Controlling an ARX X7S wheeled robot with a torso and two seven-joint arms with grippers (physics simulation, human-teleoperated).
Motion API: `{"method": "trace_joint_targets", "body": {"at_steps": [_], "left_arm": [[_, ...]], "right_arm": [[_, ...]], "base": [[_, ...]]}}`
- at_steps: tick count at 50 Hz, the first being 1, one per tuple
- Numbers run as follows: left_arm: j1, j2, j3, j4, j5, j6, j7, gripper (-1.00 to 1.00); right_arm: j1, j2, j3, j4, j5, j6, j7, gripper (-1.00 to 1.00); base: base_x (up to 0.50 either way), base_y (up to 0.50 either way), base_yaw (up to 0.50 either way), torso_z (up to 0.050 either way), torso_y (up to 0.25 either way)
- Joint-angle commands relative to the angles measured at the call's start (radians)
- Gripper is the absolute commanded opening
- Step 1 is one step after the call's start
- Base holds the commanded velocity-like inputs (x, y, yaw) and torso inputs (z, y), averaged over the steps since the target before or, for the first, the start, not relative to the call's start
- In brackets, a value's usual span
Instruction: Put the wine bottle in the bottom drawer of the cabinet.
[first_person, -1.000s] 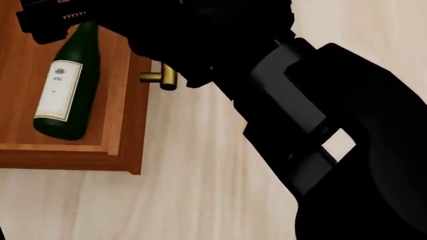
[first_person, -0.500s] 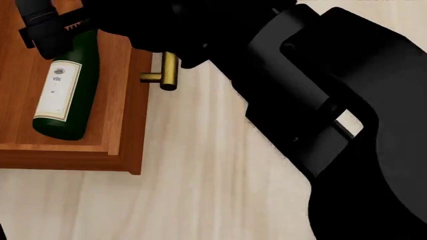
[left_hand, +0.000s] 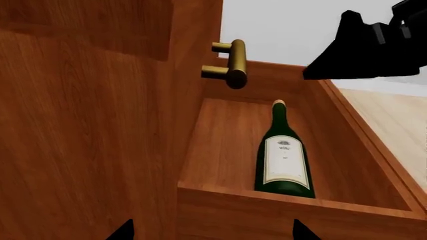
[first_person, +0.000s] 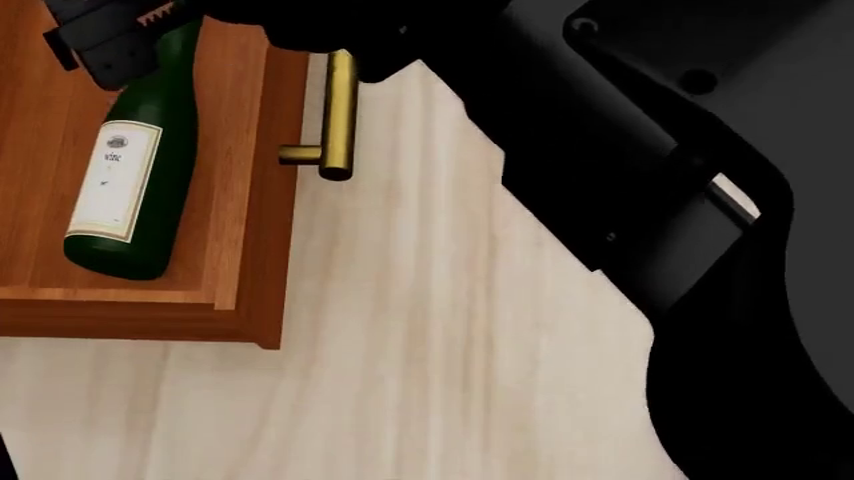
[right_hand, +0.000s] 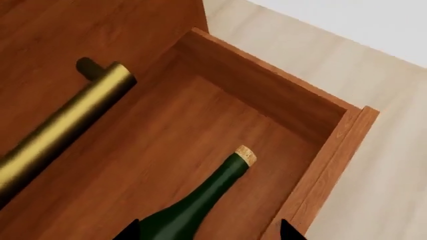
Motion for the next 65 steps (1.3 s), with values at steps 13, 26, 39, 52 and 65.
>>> {"method": "trace_joint_targets", "body": {"at_steps": [13,26,39,52,65], "left_arm": [[-0.003,0.004,-0.004,0.007,-0.005,-0.012,0.001,1.00],[0.001,0.005,-0.005,0.011,-0.002,-0.015,0.001,1.00],[0.000,0.006,-0.007,0.012,-0.001,-0.022,0.001,1.00],[-0.002,0.007,-0.011,0.014,-0.003,-0.027,0.001,1.00],[-0.002,0.009,-0.011,0.022,-0.001,-0.038,-0.002,1.00]], "right_arm": [[0.102,0.000,-0.013,0.033,-0.040,0.035,-0.049,1.00],[0.124,0.000,-0.012,0.045,-0.054,0.049,-0.062,1.00],[0.148,0.000,-0.010,0.054,-0.077,0.073,-0.079,1.00],[0.173,0.000,-0.009,0.064,-0.096,0.093,-0.100,1.00],[0.213,0.001,-0.003,0.096,-0.096,0.106,-0.123,1.00]], "base": [[0.00,0.00,0.00,0.000,0.000],[0.00,0.00,0.00,0.000,0.000],[0.00,0.00,0.00,0.000,0.000],[0.00,0.00,0.00,0.000,0.000],[0.00,0.00,0.00,0.000,0.000]]}}
